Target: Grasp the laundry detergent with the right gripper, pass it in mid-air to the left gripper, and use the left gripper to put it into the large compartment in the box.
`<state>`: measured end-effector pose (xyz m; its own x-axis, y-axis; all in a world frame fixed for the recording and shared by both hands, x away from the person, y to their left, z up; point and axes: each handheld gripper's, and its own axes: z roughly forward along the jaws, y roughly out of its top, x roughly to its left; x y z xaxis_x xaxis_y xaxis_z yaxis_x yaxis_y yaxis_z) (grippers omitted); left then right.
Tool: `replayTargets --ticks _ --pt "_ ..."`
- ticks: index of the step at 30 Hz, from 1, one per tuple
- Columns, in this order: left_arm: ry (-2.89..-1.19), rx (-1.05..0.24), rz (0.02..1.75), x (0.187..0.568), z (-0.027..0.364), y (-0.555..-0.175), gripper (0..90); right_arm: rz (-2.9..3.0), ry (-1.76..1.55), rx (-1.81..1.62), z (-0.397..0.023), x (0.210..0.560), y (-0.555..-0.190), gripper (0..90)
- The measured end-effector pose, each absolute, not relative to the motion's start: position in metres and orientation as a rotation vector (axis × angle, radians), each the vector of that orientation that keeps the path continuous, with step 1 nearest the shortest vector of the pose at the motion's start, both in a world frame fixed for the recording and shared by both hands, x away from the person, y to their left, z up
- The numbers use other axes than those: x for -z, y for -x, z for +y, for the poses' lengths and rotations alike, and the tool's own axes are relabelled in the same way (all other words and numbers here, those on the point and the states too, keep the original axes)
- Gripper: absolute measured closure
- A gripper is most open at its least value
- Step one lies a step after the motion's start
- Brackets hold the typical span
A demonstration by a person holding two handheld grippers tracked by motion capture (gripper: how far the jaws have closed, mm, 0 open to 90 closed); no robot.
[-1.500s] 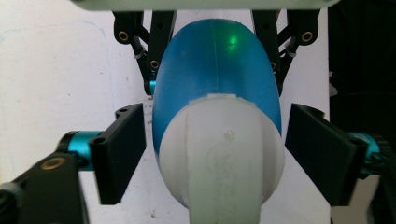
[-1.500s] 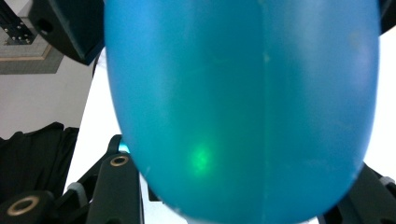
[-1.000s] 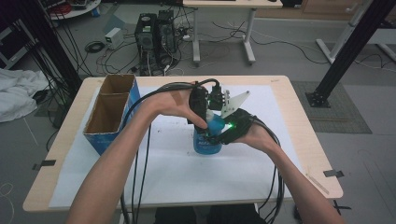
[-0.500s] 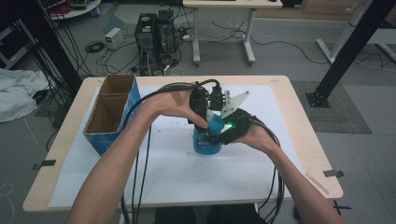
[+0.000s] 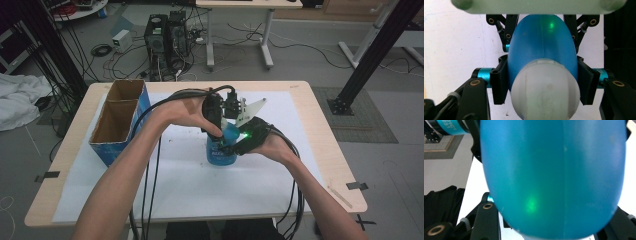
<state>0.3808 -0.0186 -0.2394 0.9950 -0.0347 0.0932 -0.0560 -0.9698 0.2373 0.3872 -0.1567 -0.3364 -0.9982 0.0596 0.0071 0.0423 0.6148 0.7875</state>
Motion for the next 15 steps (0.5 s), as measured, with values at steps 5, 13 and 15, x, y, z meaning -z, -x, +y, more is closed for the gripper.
replayTargets --ticks 5,13,15 --pt "-2.921 -0.145 -0.08 0.2398 -0.02 -0.3787 38.3 2.8 -0.087 -1.37 -0.156 0.3373 -0.3862 45.8" --pt "-2.926 -0.124 -0.072 0.2414 -0.0205 -0.3791 38.3 2.79 -0.089 -1.394 -0.1554 0.3416 -0.3846 45.0" --pt "-2.928 -0.122 -0.074 0.2411 -0.0204 -0.3794 38.3 2.79 -0.089 -1.395 -0.1556 0.3415 -0.3845 44.9"
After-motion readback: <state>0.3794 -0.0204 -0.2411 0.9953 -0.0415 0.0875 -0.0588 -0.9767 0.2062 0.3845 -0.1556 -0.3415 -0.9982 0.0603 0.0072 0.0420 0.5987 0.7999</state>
